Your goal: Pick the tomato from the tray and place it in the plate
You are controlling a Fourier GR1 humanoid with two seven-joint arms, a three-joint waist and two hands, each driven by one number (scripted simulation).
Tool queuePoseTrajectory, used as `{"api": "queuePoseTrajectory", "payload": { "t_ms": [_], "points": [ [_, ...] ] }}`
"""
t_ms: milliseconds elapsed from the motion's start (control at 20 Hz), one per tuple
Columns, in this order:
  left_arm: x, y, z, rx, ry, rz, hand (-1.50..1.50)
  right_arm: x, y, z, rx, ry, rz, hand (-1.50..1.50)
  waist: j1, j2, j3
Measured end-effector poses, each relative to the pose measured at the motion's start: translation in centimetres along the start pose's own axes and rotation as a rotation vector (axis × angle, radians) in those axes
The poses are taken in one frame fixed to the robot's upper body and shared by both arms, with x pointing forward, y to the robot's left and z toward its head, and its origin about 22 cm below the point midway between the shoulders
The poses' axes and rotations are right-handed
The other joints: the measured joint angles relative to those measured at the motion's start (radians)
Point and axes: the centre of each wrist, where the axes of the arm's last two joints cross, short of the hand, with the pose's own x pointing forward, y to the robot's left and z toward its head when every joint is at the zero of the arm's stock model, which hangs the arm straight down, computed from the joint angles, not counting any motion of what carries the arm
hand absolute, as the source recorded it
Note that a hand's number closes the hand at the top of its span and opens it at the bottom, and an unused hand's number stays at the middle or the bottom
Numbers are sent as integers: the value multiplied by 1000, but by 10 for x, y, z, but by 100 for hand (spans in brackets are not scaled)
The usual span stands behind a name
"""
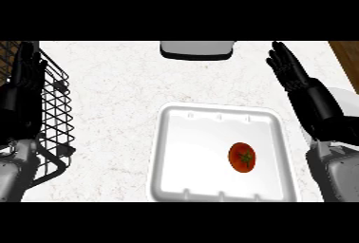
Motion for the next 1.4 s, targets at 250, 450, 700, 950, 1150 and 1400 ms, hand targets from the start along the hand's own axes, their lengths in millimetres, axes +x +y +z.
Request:
{"api": "queuePoseTrajectory", "payload": {
  "t_ms": [250,450,700,950,1150,1400],
  "points": [
    [2,-8,15,-56,31,235,0,-47,24,1,264,320,-97,-150,43,9,38],
    [16,-31,16,48,45,279,0,-58,36,-1,573,477,81,-150,65,24,38],
    [20,-57,25,-338,-31,101,0,-38,43,-23,868,443,394,-150,62,16,25],
    [2,-46,28,-498,-54,16,0,-26,61,-50,1033,387,598,-150,38,5,19],
    [-11,-33,32,-530,-56,-14,0,-24,75,-69,1101,408,698,-150,13,-4,17],
    [-19,-27,31,-547,-61,-18,0,-20,80,-90,1203,547,731,-150,-5,-11,18]
  ]
}}
